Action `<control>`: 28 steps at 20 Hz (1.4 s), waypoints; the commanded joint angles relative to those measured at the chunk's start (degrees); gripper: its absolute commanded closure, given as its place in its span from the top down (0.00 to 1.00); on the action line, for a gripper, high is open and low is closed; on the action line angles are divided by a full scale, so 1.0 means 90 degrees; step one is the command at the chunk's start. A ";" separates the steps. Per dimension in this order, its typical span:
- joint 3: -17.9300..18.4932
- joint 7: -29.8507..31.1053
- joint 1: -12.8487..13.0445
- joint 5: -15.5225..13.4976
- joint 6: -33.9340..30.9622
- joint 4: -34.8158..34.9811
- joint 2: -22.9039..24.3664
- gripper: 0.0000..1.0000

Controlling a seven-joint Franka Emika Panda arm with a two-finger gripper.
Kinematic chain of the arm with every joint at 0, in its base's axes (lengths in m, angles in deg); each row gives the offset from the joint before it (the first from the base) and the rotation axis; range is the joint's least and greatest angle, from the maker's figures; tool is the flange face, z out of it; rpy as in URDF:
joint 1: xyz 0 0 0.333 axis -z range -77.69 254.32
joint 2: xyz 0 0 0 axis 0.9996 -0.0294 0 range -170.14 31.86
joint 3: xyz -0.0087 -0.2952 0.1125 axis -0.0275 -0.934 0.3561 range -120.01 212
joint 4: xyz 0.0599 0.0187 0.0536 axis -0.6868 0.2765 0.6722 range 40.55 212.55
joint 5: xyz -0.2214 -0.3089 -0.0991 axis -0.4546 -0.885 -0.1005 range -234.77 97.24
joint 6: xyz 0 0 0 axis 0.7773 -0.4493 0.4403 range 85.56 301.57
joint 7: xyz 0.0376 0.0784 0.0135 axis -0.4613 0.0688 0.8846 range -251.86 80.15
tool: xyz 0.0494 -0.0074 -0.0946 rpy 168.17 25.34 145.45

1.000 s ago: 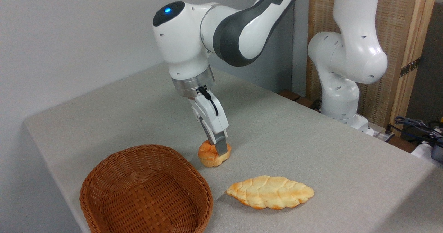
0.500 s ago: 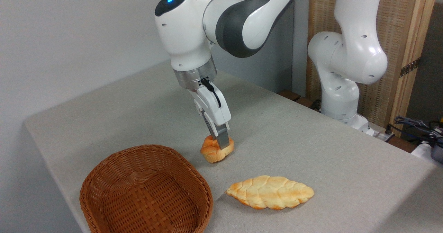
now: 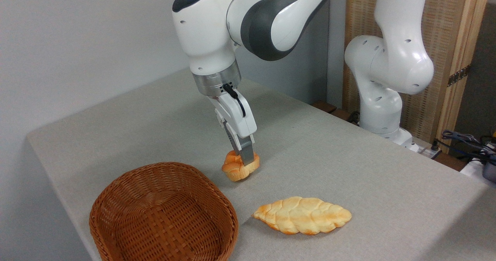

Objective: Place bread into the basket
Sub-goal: 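Lift the bun and carry it over the wicker basket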

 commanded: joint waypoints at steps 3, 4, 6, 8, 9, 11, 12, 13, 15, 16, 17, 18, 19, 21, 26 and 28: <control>0.0074 -0.0105 0.0048 -0.0293 -0.0376 -0.0575 0.0073 0.28; 0.0093 -0.0115 0.0048 -0.0352 -0.0376 -0.0672 0.0073 0.28; 0.0113 -0.0115 0.0048 -0.0401 -0.0376 -0.0848 0.0073 0.28; 0.0132 -0.0106 0.0038 -0.0557 -0.0366 -0.0995 0.0073 0.28; 0.0133 -0.0096 0.0038 -0.0587 -0.0318 -0.1034 0.0063 0.28; 0.0142 -0.0096 0.0038 -0.0626 -0.0075 -0.1113 0.0044 0.28; 0.0152 -0.0096 0.0038 -0.0626 0.0188 -0.1113 0.0034 0.28; 0.0152 -0.0096 0.0029 -0.0626 0.0306 -0.1113 0.0014 0.28; 0.0152 -0.0086 0.0019 -0.0636 0.0638 -0.1103 -0.0054 0.29; 0.0152 -0.0086 0.0009 -0.0636 0.0804 -0.1113 -0.0112 0.29; 0.0162 -0.0076 -0.0001 -0.0645 0.0951 -0.1113 -0.0171 0.31; 0.0162 -0.0057 -0.0010 -0.0665 0.1020 -0.1113 -0.0210 0.33; 0.0162 -0.0047 -0.0010 -0.0742 0.1185 -0.1113 -0.0297 0.35; 0.0162 -0.0018 -0.0020 -0.0947 0.1527 -0.1113 -0.0434 0.56; 0.0240 0.0109 -0.0020 -0.1134 0.1967 -0.1113 -0.0640 0.93; 0.0240 0.0109 -0.0020 -0.1134 0.1977 -0.1113 -0.0669 1.00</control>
